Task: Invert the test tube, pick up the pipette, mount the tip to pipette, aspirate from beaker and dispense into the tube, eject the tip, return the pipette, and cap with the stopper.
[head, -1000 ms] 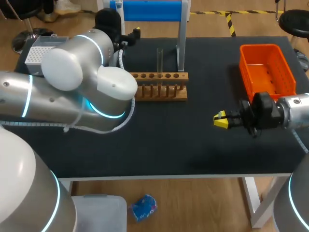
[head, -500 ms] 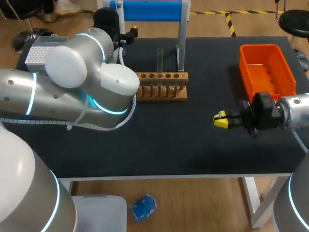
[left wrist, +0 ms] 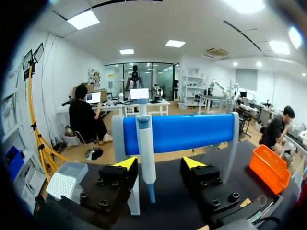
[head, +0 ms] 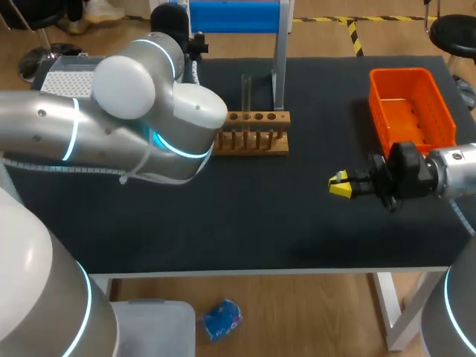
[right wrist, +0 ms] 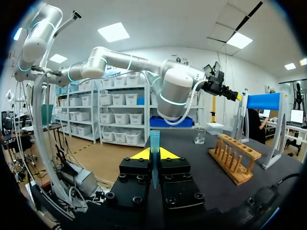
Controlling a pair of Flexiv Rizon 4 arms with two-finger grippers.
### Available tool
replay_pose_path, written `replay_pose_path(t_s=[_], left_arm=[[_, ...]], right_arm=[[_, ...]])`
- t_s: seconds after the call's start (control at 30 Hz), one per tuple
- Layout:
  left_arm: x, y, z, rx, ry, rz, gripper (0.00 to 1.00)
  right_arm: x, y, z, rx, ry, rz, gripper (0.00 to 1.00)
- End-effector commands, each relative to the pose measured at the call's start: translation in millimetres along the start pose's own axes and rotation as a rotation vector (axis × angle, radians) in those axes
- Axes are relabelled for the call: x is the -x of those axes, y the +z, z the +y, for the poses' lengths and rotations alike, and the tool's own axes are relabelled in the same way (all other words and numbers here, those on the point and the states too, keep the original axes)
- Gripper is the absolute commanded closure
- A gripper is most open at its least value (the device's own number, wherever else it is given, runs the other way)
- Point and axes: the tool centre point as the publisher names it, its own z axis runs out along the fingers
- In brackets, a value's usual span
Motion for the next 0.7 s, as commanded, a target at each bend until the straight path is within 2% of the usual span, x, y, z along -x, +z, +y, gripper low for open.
replay_pose_path(t_s=[0.03, 0.33, 0.5, 0.7], left_arm=[[-0.5, 13, -1.4, -0.007, 0.007, -0.023, 0.53], [13.7, 34, -3.8, -0.004, 0.010, -0.052, 0.53], [18.7, 44, -6.2, -0.006, 0.013, -0.051, 0.58], [23.8, 53, -7.1, 0.003, 0.011, -0.045, 0.59]], right_arm=[[-1, 0, 0, -0.001, 0.000, -0.001, 1.00], [-1, 0, 0, -0.001, 0.000, -0.001, 1.00], [-1, 0, 0, -0.001, 0.000, -0.001, 1.00], [-1, 0, 0, -0.001, 0.000, -0.001, 1.00]])
